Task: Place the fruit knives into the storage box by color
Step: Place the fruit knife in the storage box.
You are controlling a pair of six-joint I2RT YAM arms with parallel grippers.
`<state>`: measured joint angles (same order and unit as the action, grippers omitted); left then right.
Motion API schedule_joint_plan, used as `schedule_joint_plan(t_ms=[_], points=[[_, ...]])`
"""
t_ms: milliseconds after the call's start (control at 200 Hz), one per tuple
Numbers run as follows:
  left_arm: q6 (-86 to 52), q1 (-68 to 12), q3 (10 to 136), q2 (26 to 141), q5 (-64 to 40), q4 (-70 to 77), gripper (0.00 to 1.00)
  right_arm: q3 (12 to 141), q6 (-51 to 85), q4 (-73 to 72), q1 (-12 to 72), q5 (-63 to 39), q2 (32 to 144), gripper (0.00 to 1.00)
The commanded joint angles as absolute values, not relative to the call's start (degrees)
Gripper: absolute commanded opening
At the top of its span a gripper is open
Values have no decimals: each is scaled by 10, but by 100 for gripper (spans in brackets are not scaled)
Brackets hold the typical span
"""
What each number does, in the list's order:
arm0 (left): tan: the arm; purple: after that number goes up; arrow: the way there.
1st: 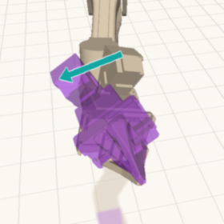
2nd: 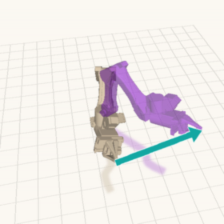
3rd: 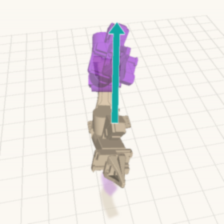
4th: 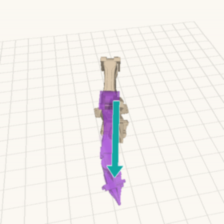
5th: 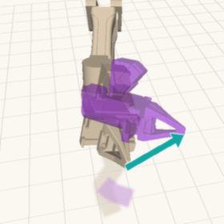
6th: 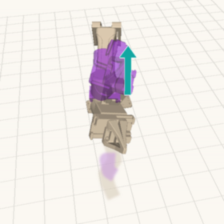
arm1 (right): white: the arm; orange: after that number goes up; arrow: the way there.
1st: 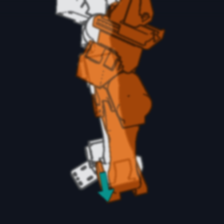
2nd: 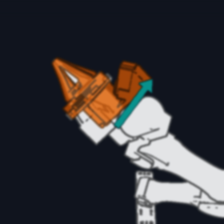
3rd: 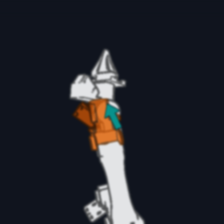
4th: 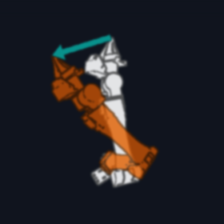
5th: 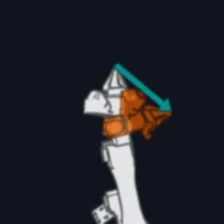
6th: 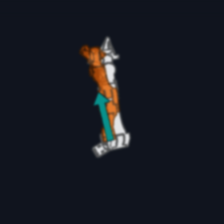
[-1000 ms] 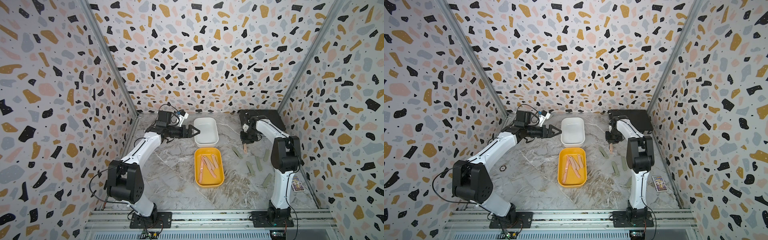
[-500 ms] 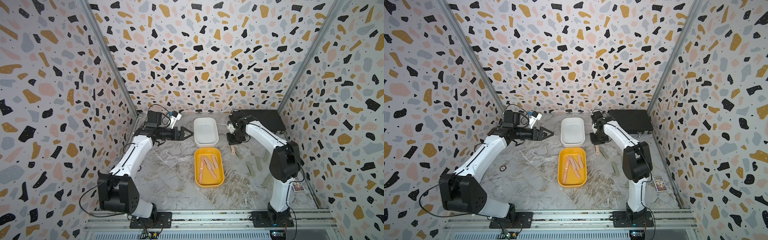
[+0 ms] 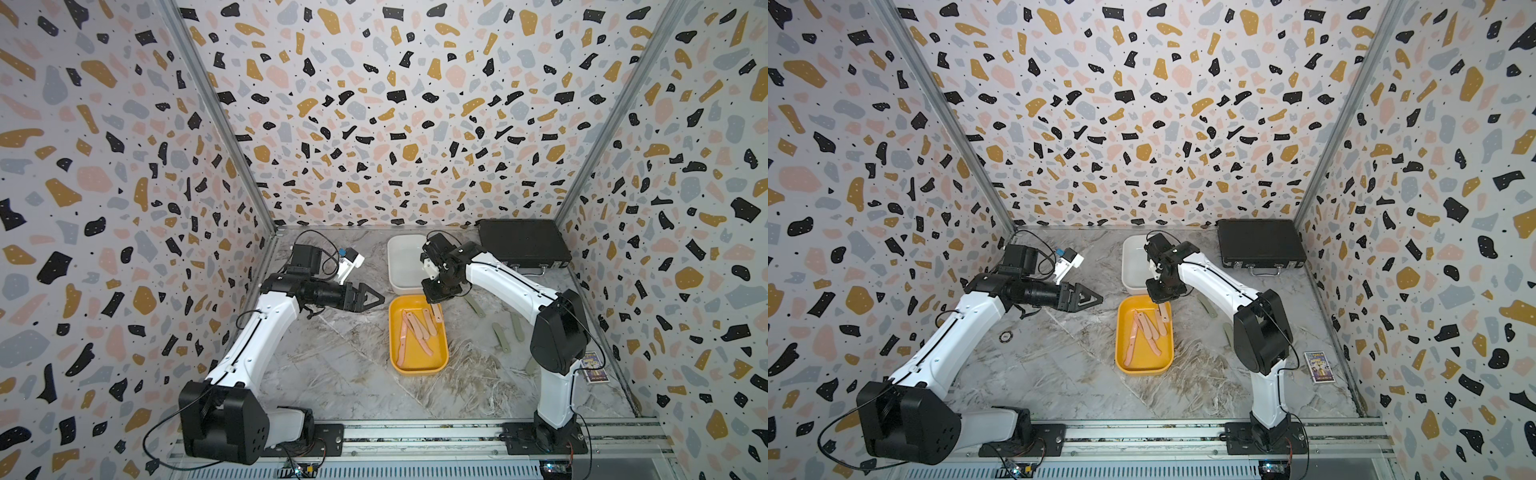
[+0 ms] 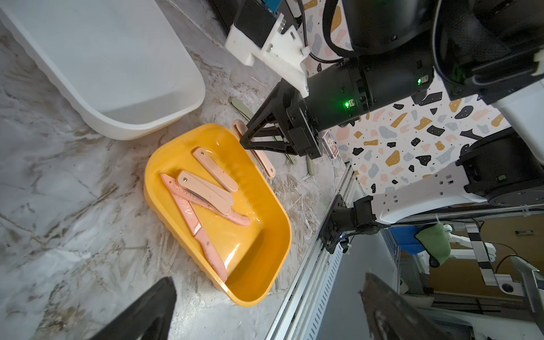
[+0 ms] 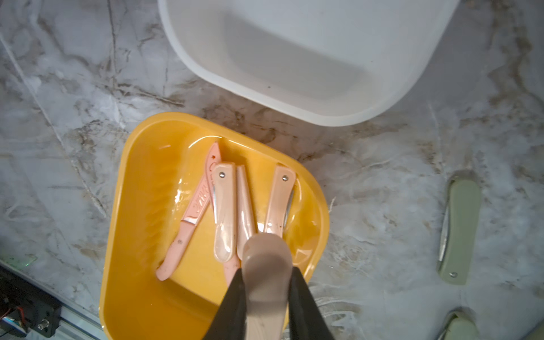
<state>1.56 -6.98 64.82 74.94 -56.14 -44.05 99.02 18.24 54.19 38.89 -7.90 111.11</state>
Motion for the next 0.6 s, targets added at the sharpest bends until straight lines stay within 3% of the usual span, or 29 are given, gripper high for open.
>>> schedule_joint_plan(t_ms=[0,596], points=[[36,-67,647,752,-577,-452,99,982,201,523,405,-95,1114,16],[39,-67,632,790,-577,-446,99,937,220,458,419,-121,1177,17]])
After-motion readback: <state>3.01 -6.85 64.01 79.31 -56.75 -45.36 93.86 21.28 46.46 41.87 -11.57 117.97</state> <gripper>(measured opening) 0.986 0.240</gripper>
